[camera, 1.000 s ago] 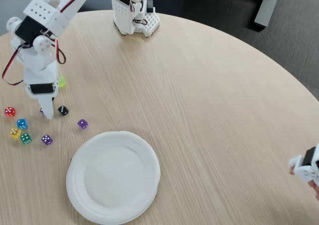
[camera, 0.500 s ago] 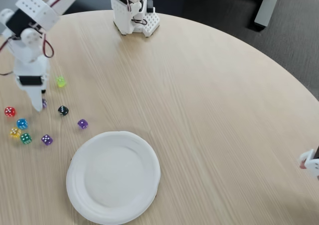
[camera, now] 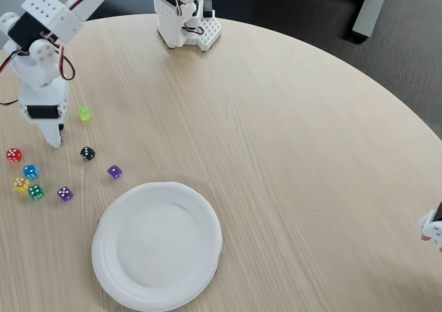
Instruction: Pick a purple dice and put it in the plate.
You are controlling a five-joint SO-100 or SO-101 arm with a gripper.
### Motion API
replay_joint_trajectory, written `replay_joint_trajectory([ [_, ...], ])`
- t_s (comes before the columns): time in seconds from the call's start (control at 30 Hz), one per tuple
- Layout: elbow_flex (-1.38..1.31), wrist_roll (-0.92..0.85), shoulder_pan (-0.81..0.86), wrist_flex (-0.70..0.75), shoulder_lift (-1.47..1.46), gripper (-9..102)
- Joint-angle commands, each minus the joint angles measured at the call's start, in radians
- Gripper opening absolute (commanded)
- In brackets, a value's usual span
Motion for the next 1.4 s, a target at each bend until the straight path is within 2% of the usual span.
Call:
replay_joint_trajectory([
  [0.0,-0.006,0.008,0.006,-0.005,0.008,11],
  [0.33,-0.006,0.023,0.006,-0.005,0.008,6],
  [0.47,-0.006,0.029,0.006,-0.005,0.015,0],
  [0.67,-0.008,0.034,-0.008,0.000,0.032,0],
  [0.9,-0.005,0.040,-0.015,0.000,0.206,0],
  [1.1,-0.005,0.040,-0.123,0.003,0.295,0],
  [1.37,-0.006,0.149,-0.362,0.164,0.321,0],
])
